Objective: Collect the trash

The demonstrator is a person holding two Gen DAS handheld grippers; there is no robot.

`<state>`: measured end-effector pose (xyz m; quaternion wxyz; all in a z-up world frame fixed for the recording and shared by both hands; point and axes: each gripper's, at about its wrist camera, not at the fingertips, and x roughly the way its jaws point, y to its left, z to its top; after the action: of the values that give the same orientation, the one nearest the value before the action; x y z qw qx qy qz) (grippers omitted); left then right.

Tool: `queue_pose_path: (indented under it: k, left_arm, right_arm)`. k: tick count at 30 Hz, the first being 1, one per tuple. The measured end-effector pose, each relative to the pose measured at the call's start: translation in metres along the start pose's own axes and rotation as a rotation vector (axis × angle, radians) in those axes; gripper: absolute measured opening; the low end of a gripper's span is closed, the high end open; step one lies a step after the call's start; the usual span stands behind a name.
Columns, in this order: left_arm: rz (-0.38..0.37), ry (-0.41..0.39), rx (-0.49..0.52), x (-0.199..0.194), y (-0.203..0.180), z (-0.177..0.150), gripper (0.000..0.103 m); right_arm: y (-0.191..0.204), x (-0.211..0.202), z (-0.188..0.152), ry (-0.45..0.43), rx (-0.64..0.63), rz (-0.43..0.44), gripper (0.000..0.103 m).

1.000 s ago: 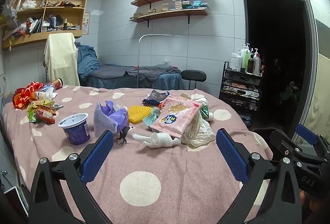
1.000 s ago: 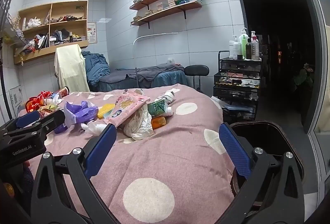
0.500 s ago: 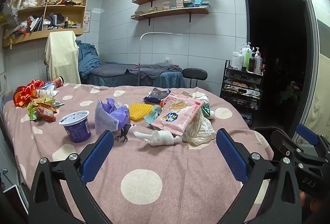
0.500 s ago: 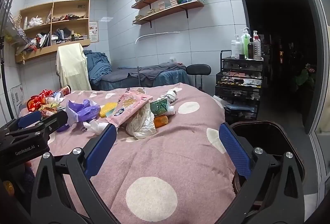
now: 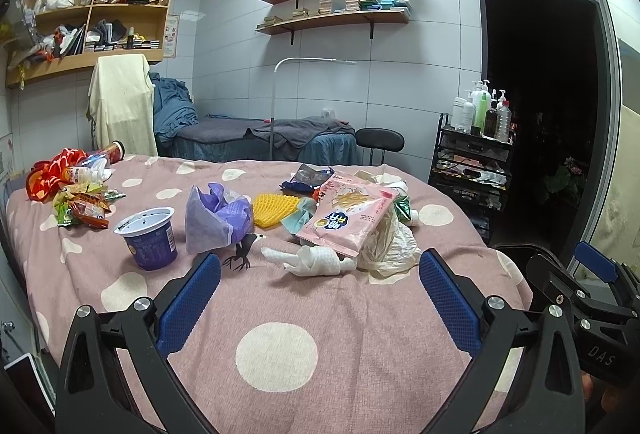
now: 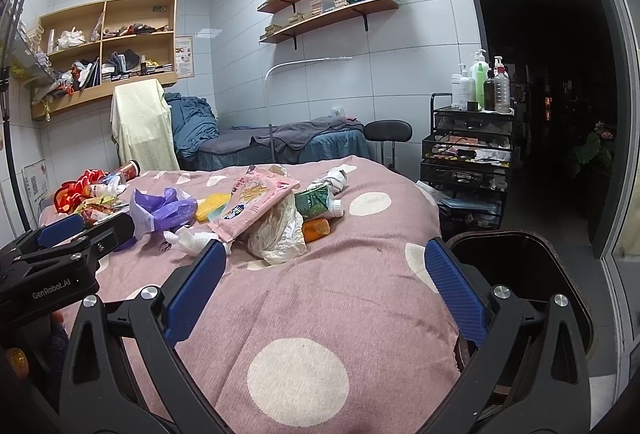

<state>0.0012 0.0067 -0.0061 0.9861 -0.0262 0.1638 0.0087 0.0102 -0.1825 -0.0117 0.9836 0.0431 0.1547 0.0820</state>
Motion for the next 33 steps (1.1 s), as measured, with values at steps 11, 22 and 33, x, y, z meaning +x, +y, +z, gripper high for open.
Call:
queue_pose_path:
  k: [11, 22, 33]
  left_arm:
    - [0.002, 0.005, 0.0, 0.001, 0.0013, -0.0024, 0.098]
    - [0.002, 0.006, 0.0, 0.0013, 0.0028, -0.0041, 0.098]
    - [0.002, 0.009, 0.001, 0.0018, 0.0017, -0.0031, 0.098]
  right_arm:
    - [0.0003, -0.0014, 0.0001, 0.003, -0.001, 0.002, 0.098]
    - [0.0011, -0.0005, -0.0007, 0.005, -0.003, 0.003, 0.098]
    - [0.0024, 0.0005, -0.0016, 0.007, -0.004, 0.004, 0.098]
